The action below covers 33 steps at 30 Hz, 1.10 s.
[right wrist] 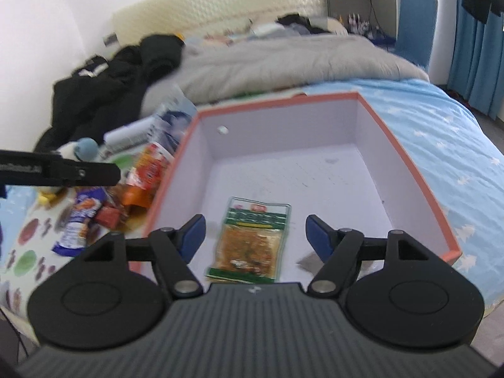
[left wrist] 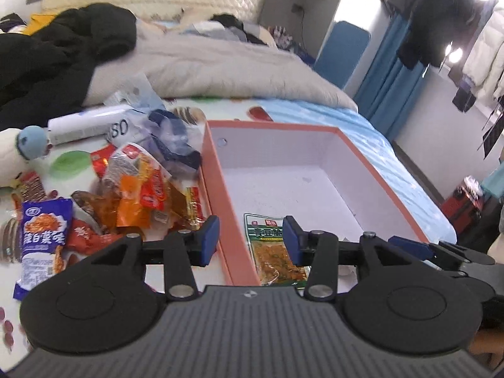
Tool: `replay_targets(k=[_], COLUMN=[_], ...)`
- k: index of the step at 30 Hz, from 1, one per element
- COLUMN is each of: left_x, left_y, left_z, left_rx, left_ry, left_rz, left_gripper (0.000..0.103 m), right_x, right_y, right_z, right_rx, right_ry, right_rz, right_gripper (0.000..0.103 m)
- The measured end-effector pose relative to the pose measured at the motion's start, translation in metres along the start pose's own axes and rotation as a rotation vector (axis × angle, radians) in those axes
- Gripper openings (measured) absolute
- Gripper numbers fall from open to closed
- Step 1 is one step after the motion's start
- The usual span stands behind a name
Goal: Organize snacks
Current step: 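Lower both snacks into the pink box and open both grippers, then withdraw both tools from the box back toward the snack pile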
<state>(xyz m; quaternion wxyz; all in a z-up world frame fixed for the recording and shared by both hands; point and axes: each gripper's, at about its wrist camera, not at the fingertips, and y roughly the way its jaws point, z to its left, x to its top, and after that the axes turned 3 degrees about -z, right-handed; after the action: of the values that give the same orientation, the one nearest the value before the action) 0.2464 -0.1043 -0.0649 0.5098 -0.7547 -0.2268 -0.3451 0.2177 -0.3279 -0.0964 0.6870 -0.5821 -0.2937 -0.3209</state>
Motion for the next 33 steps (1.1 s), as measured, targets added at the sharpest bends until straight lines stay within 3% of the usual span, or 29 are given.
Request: replay_targets(k=[11,19,33], left_x=[-0.040,-0.061,-0.127], left_y=[-0.052,-0.090,-0.143], left_z=[0.016,0.034,0.056], left_rx=[0.043,0.064,0.135], left_ry=[0.012,-0.038,-0.119], left_rz=[-0.077,-0.128,-0.099], left_gripper=[0.050,0.050,0.050], right_x=[-0.027,-0.043,-0.074], right_y=[-0.042,-0.070,-0.103], right_z=[0.033,0.054,0.101], right_rx=[0.045,0.047,0.094], right_ry=[-0.012,-0.034,-0.111], right_rz=[-0.115,-0.175,-0.197], right_gripper=[0.072,0.072,0.072])
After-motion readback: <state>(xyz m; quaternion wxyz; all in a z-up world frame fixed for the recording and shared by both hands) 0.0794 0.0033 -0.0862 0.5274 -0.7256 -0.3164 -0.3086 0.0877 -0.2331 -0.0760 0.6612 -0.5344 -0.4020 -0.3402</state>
